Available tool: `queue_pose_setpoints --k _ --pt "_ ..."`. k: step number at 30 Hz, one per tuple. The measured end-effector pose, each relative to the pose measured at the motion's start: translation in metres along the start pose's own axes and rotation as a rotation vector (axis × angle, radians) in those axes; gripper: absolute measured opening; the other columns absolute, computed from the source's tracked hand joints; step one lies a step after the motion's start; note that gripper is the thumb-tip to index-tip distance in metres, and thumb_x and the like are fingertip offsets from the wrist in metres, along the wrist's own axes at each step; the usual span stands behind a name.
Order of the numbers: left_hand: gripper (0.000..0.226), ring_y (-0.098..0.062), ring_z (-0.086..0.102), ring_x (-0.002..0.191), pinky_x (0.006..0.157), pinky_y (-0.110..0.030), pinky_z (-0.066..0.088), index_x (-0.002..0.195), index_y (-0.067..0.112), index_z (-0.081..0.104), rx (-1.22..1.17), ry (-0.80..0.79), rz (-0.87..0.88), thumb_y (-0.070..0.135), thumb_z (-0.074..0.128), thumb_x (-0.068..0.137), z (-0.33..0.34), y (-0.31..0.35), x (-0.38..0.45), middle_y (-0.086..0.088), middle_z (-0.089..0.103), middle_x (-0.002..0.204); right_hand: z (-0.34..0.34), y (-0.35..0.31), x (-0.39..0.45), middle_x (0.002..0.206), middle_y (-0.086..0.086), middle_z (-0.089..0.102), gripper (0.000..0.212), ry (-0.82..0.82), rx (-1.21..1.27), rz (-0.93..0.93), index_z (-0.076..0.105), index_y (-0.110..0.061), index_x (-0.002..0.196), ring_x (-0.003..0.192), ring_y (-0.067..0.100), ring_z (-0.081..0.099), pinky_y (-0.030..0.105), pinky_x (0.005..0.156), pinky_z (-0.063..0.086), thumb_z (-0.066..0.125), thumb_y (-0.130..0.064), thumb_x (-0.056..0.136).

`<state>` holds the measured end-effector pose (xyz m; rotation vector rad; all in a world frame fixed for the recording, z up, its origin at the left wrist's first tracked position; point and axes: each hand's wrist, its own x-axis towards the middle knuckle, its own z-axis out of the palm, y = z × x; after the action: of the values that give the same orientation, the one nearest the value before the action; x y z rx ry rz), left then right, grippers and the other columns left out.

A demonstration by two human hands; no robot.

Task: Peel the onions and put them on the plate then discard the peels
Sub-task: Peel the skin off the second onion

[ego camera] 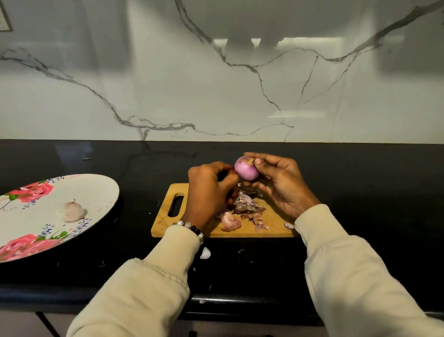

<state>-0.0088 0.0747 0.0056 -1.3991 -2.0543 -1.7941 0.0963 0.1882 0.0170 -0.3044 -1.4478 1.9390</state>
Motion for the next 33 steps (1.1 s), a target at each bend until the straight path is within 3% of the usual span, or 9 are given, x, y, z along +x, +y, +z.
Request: queue_pose_setpoints --k 3,7,10,14,17,27,33 --pt "0.008 -0.013 0.066 0.061 0.063 -0.024 0.057 0.091 0.005 0.074 0.039 0.051 -0.020 0.010 0.070 0.087 0.001 0.001 0.000 -0.006 0.072 0.073 0.002 0.002 -0.001 0.110 0.020 0.071 0.022 -0.013 -0.010 -0.013 0.067 0.001 0.114 0.103 0.032 0.070 0.035 0.076 0.062 0.051 -0.001 0.098" --pt "0.011 -0.030 0.064 0.050 0.048 -0.035 0.056 0.079 0.004 0.072 -0.156 0.105 -0.156 0.002 0.065 0.087 0.005 0.001 0.000 -0.016 0.067 0.062 0.005 0.004 -0.001 0.108 0.016 0.072 0.023 -0.019 -0.003 -0.015 0.067 0.001 0.114 0.101 0.028 0.070 0.031 0.072 0.061 0.049 0.000 0.098" --pt "0.015 -0.026 0.058 0.051 0.050 -0.036 0.053 0.079 0.001 0.070 -0.319 0.109 -0.298 0.001 0.060 0.090 0.006 0.003 0.001 -0.022 0.066 0.064 0.005 0.003 0.000 0.110 0.014 0.072 0.024 -0.019 0.016 -0.022 0.067 -0.001 0.114 0.103 0.027 0.070 0.032 0.075 0.061 0.048 0.001 0.099" --pt "0.017 -0.022 0.053 0.051 0.051 -0.030 0.045 0.087 -0.008 0.067 -0.583 0.052 -0.478 0.003 0.055 0.094 0.005 0.001 0.006 -0.015 0.060 0.062 0.004 0.002 0.000 0.115 0.015 0.069 0.025 -0.040 0.096 -0.029 0.065 0.000 0.114 0.109 0.034 0.067 0.042 0.085 0.059 0.046 0.003 0.099" --pt "0.017 -0.019 0.051 0.053 0.047 -0.027 0.042 0.083 -0.002 0.068 -0.731 0.017 -0.584 0.005 0.056 0.093 0.005 0.003 0.008 -0.010 0.059 0.062 0.004 -0.001 -0.001 0.118 0.017 0.067 0.025 -0.061 0.212 -0.016 0.064 0.001 0.111 0.110 0.036 0.065 0.043 0.084 0.060 0.044 0.003 0.098" --pt "0.021 -0.014 0.049 0.044 0.038 -0.019 0.041 0.076 0.003 0.051 -0.995 -0.091 -0.736 0.003 0.041 0.095 0.001 0.014 0.014 -0.006 0.052 0.053 0.006 0.000 -0.003 0.118 0.018 0.066 0.027 -0.124 0.307 0.016 0.063 0.001 0.113 0.104 0.032 0.069 0.040 0.079 0.061 0.040 0.003 0.099" --pt "0.023 -0.013 0.043 0.043 0.035 -0.019 0.036 0.074 0.006 0.046 -1.021 -0.138 -0.766 0.004 0.037 0.095 0.007 0.012 0.014 -0.007 0.046 0.056 0.007 0.001 -0.003 0.118 0.019 0.066 0.026 -0.138 0.304 0.015 0.062 0.002 0.115 0.104 0.032 0.068 0.037 0.078 0.062 0.043 0.000 0.096"
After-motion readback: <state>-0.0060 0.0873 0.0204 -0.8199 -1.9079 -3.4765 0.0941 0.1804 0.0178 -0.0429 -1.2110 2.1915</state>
